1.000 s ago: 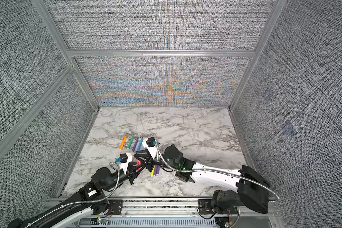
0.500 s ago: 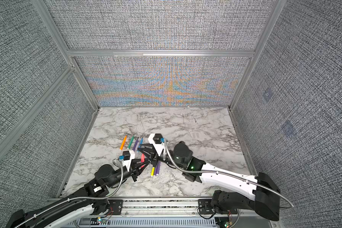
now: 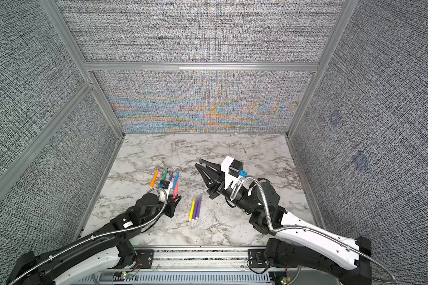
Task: Remove pen caps from pens
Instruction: Place the pen at the center of the table.
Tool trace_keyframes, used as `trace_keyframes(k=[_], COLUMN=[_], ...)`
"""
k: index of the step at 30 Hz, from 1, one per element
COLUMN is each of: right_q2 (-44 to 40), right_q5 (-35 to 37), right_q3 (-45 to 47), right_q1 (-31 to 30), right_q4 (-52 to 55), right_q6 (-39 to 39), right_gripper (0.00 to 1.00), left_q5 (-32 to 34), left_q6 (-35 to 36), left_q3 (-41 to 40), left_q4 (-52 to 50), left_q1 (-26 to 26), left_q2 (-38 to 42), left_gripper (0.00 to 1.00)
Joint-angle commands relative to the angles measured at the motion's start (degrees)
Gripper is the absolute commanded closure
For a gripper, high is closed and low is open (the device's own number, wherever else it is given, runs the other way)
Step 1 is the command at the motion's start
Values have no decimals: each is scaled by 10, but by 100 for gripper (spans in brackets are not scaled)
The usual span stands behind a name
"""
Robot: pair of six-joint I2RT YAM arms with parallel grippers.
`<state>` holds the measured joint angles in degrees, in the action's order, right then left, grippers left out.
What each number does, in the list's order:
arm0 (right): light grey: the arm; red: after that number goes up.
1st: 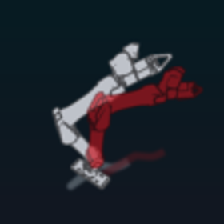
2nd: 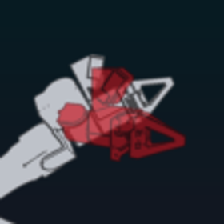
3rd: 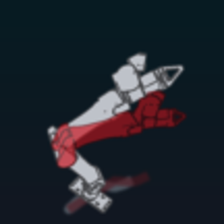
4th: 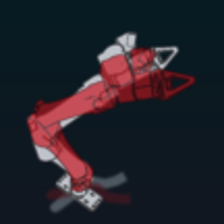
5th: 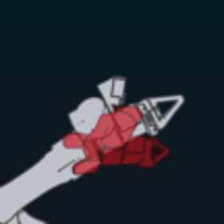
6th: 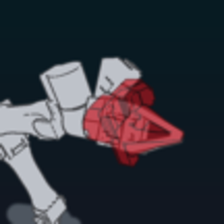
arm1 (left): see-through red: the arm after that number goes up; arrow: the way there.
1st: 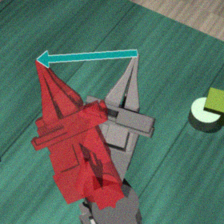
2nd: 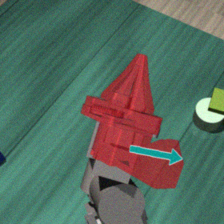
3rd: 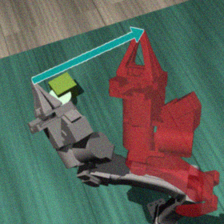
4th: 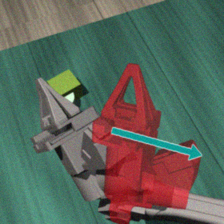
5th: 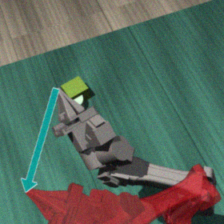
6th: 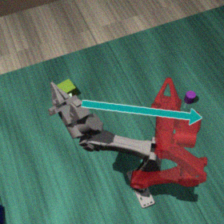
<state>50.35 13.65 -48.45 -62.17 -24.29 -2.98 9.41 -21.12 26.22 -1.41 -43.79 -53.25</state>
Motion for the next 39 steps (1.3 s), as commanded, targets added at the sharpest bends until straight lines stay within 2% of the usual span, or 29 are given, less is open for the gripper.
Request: trace_keyframes(k=[1, 4, 8, 15, 21, 27, 34, 39], right_q2=[-17, -27, -36, -58, -58, -52, -43, -38], right_q5=[177, 260, 314, 273, 238, 223, 216, 213], right_q3=[17, 30, 42, 78, 94, 94, 94, 95], right_q1=[2, 13, 41, 102, 135, 143, 144, 145], right_q4=[127, 177, 237, 252, 246, 249, 247, 246], right_q6=[33, 39, 18, -25, -37, -41, -41, -40], right_gripper=[100, 100, 100, 100, 100, 100, 100, 100], left_q5=[-25, -54, -62, -74, -78, -75, -60, -35], left_q6=[22, 38, 51, 44, 38, 34, 33, 25], left_q3=[46, 112, 208, 288, 306, 307, 307, 312], left_q4=[-42, -53, -100, -122, -127, -125, -131, -141], left_q1=[47, 82, 91, 109, 118, 133, 140, 142], left_q2=[-73, -166, -285, -420, -467, -495, -504, -510], left_gripper=[100, 100, 100, 100, 100, 99, 90, 79])
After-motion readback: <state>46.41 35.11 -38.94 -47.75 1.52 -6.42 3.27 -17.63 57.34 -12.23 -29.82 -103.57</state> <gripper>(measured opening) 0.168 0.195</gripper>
